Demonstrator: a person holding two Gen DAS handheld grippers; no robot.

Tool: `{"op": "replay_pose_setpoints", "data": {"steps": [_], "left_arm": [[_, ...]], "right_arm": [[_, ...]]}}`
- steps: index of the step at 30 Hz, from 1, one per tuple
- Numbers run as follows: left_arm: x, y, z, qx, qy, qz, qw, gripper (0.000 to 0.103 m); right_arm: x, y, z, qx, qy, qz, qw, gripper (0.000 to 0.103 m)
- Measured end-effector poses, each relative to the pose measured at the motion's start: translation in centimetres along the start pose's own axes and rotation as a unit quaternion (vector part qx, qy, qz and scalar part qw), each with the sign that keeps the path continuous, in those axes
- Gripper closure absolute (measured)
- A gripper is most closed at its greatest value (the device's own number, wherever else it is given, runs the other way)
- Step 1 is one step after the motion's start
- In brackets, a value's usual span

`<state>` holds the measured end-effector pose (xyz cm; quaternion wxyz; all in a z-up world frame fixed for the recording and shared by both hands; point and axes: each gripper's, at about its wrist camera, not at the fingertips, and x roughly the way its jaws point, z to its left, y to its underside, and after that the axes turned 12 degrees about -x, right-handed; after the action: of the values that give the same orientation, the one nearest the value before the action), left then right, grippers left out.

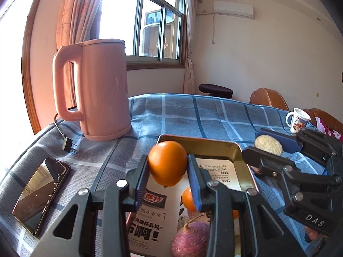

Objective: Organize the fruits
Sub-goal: 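Carry the orange over the tin with the left tool while the right tool carries the biscuit there, then open the left tool to drop the orange into the tin while the right tool releases the biscuit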

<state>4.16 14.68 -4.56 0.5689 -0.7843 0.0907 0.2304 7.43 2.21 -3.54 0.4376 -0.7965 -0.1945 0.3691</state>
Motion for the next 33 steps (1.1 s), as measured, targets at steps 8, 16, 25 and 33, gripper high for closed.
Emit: {"op": "replay_pose_setpoints", "data": {"steps": [8, 16, 25, 33], "left_arm": [[0.8, 0.0, 0.4, -0.002, -0.001, 0.025, 0.9997, 0.066], [1.4, 0.0, 0.1, 0.002, -0.002, 0.041, 0.9991, 0.066], [2.3, -0.1, 0.1, 0.003, 0.001, 0.063, 0.998, 0.066], [2.9, 0.0, 0.1, 0.003, 0.004, 0.082, 0.9966, 0.066]], "right_arm": [[1.8, 0.3, -0.3, 0.012, 0.0, 0.021, 1.0, 0.068], [2.9, 0.8, -0.6, 0.024, -0.007, 0.035, 0.999, 0.068], [3.9, 1.2, -0.7, 0.034, -0.016, 0.053, 0.998, 0.068], [5.5, 1.5, -0.8, 0.041, -0.033, 0.089, 0.995, 0.068]]}}
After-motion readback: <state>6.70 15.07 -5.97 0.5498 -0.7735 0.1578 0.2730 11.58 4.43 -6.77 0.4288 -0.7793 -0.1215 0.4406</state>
